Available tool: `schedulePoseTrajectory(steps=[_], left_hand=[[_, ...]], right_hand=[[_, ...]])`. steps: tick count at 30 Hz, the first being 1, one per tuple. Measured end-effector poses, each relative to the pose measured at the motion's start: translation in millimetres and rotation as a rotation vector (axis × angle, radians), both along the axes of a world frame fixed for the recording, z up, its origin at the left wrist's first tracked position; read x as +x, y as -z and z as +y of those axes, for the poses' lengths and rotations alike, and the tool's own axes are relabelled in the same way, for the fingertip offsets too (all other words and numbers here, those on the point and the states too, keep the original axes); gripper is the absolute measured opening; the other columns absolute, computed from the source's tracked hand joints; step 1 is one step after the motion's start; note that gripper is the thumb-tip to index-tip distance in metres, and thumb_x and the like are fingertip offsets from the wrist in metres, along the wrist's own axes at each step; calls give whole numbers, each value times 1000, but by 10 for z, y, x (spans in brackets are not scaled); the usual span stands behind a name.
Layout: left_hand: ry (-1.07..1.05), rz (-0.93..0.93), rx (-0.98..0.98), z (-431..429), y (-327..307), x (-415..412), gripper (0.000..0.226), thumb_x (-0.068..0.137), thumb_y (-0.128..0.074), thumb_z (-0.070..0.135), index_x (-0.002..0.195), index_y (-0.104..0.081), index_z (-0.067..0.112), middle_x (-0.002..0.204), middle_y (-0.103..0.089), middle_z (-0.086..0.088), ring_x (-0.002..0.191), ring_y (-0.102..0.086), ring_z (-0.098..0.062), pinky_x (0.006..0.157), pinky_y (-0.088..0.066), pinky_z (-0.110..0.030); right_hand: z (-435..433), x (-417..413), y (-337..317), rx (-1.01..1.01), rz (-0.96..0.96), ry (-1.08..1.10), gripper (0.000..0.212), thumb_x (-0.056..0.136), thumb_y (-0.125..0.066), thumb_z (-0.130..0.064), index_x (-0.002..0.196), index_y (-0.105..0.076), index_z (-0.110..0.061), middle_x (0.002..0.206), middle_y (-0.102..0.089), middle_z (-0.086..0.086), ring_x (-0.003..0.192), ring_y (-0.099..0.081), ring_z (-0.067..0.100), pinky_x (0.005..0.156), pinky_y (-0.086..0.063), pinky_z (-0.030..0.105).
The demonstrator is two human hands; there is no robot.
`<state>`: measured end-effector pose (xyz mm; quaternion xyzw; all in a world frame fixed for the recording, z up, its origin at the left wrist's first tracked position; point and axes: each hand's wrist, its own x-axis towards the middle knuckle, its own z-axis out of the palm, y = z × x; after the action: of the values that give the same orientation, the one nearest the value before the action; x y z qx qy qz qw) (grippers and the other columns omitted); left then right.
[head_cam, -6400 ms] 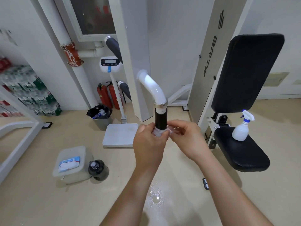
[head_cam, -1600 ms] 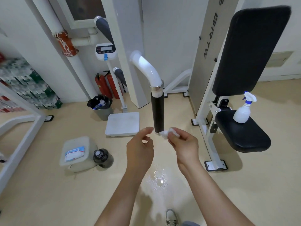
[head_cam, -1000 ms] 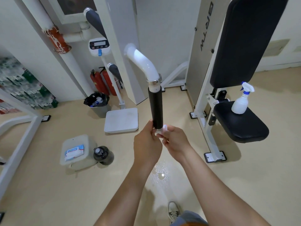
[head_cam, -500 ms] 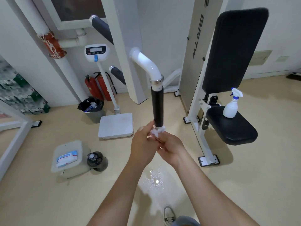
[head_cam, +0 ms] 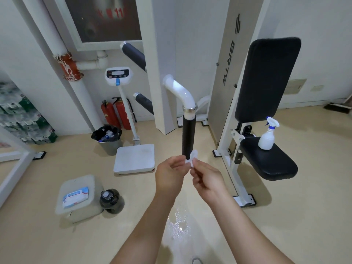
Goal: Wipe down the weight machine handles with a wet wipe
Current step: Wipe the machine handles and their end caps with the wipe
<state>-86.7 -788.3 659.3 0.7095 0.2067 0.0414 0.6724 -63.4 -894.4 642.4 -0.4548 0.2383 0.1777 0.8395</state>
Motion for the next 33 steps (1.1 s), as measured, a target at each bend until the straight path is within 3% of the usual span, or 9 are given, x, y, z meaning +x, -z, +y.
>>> schedulePoseTrajectory(steps=[5,9,13,15,20,24,28,31,33], left_hand=[[-78,-71,140,150,-85,-13,11,79,-70,14,75,-69,24,68,-69,7,62,-62,-2,60,-47,-15],[-214,-107,73,249,-66,151,15,82,-65,13,77,-67,27,79,-70,8,78,-66,-14,74,-52,-26],[-108,-75,171,100,44,220,32,89,-57,17,58,-62,25,51,-51,10,55,-42,-13,54,-34,-25],[-52,-41,218,93,134,261,33,89,-59,24,57,-63,20,50,-47,6,56,-35,-15,52,-29,-26],[89,-15,510,130,283,352,55,96,-46,40,47,-38,17,45,-29,4,48,-27,-16,44,-19,-25],[64,-86,462,123,116,387,27,85,-55,13,59,-58,17,48,-45,3,54,-40,-15,51,-31,-25],[65,-108,445,283,-83,353,35,78,-58,12,47,-45,20,46,-35,5,51,-31,-10,48,-25,-21],[164,-34,299,435,-202,229,34,81,-50,11,49,-40,16,52,-35,7,54,-32,-10,54,-28,-25],[237,-45,158,533,-314,124,24,83,-46,13,60,-49,8,61,-42,-3,61,-39,-16,57,-32,-29]], right_hand=[[50,-41,-204,-400,-202,118,9,84,-69,-11,91,-65,-14,79,-62,-1,69,-54,13,58,-39,24],[256,-51,-364,-610,-378,115,15,87,-64,-8,89,-67,-23,82,-67,-9,73,-61,8,67,-46,18],[350,-45,-362,-752,-417,137,17,89,-61,-9,93,-73,-22,77,-69,-10,74,-62,12,68,-47,22],[313,-33,-358,-796,-413,117,21,90,-58,-10,98,-74,-22,79,-70,-11,74,-61,11,67,-46,22],[211,31,-305,-892,-457,28,26,90,-53,-13,103,-73,-25,91,-72,-5,69,-58,2,60,-39,15],[147,91,-264,-915,-494,-45,28,89,-55,-12,107,-69,-28,96,-69,-5,77,-63,6,63,-43,20],[62,-21,-305,-1018,-392,-200,8,86,-57,-18,90,-58,-24,84,-61,-6,77,-60,16,69,-50,35],[168,-151,-538,-798,-427,-314,7,89,-60,-27,95,-59,-29,87,-65,-3,77,-66,17,68,-51,34],[309,-166,-697,-579,-434,-343,17,90,-62,-28,105,-58,-33,88,-69,-5,72,-68,11,62,-49,25]])
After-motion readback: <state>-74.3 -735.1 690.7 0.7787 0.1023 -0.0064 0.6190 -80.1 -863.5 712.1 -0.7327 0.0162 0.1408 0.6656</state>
